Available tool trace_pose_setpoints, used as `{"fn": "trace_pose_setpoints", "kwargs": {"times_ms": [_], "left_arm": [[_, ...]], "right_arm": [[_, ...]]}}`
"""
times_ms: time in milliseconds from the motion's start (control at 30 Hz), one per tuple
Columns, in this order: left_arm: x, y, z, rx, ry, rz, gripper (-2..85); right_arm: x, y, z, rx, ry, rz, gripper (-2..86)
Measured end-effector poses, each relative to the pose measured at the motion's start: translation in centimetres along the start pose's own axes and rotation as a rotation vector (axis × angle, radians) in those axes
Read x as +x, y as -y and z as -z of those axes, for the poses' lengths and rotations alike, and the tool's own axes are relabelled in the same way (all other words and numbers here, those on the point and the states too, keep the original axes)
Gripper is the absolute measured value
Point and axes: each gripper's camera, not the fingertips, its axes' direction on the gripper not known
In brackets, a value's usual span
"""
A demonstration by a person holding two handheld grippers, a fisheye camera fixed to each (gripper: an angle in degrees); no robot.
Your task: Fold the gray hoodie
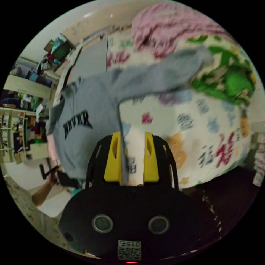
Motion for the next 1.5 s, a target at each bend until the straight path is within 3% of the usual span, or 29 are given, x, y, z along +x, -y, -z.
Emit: {"fn": "trace_pose_setpoints", "kwargs": {"times_ms": [200, 333, 433, 567, 767, 933, 1067, 1200, 1500], "left_arm": [[2.0, 1.7, -2.3, -0.032, -0.100, 0.004, 11.0], [5.5, 3.4, -1.2, -0.096, -0.064, -0.032, 2.5], [8.4, 4.6, 0.9, -0.149, 0.002, -0.081, 1.3], [13.4, 6.6, 3.0, -0.211, 0.114, -0.093, 0.5], [21.6, 8.9, -2.4, -0.332, 0.396, -0.143, -0.1], [27.9, 10.4, -4.7, -0.393, 0.509, -0.195, -0.2], [33.5, 11.1, -4.2, -0.424, 0.587, -0.190, -0.3], [37.9, 11.1, -3.6, -0.428, 0.638, -0.248, -0.4], [44.4, 12.2, 1.6, -0.478, 0.535, -0.176, -0.1]], "right_arm": [[-1.5, -3.0, -11.7, -0.496, 0.136, 0.072, 13.7], [-1.7, -1.9, -10.6, -0.514, 0.068, 0.151, 6.4], [-1.2, -0.9, -8.9, -0.542, 0.037, 0.240, 3.2], [-0.7, 0.2, -7.7, -0.552, 0.035, 0.238, 2.4], [-3.1, 0.4, -10.8, -0.586, -0.231, 0.338, 2.4], [-4.8, -0.4, -11.3, -0.573, -0.406, 0.513, 2.3], [-5.0, -0.9, -11.4, -0.540, -0.482, 0.510, 2.1], [-4.8, -1.0, -11.5, -0.541, -0.533, 0.477, 2.0], [-3.3, -1.7, -10.5, -0.544, -0.572, 0.430, 2.7]]}}
